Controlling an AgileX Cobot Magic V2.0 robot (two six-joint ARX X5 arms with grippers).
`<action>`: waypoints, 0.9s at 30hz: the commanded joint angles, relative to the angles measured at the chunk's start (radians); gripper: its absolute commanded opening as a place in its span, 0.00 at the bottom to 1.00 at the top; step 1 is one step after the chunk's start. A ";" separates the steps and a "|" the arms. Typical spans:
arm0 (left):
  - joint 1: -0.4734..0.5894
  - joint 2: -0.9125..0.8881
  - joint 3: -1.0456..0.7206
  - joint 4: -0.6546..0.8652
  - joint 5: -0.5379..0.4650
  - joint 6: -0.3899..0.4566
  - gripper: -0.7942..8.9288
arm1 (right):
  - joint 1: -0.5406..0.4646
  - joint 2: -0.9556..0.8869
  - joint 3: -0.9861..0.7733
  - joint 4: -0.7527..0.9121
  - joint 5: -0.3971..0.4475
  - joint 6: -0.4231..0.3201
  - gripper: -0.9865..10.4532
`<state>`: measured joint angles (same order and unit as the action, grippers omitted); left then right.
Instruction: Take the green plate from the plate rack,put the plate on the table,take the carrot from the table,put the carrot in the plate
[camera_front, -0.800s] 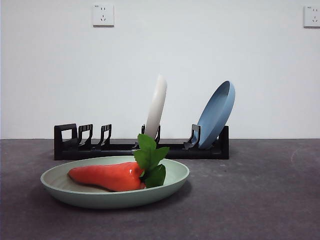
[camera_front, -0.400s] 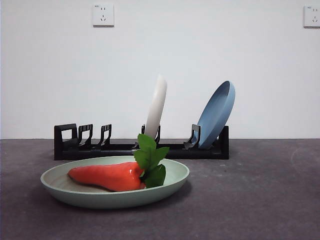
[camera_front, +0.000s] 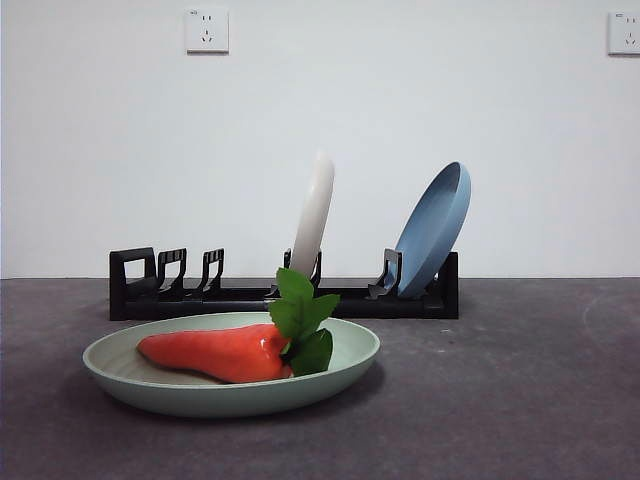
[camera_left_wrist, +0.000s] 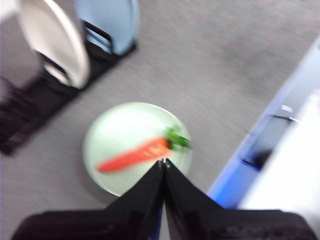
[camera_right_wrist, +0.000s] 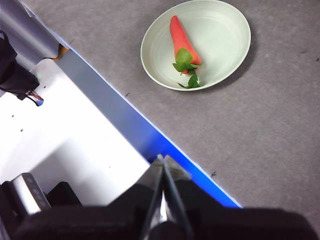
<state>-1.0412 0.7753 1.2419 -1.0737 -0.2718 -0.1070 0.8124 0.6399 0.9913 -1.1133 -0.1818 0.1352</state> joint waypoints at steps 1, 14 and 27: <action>0.090 -0.024 -0.005 0.125 -0.042 0.169 0.08 | 0.002 -0.002 -0.004 0.005 0.001 0.006 0.09; 0.800 -0.307 -0.315 0.776 0.171 0.306 0.08 | 0.002 -0.002 -0.004 0.005 0.001 0.006 0.09; 1.013 -0.620 -0.948 1.003 0.174 0.163 0.08 | 0.002 -0.002 -0.004 0.005 0.002 0.006 0.09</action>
<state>-0.0334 0.1661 0.3290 -0.0860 -0.1013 0.0963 0.8124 0.6399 0.9913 -1.1133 -0.1818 0.1352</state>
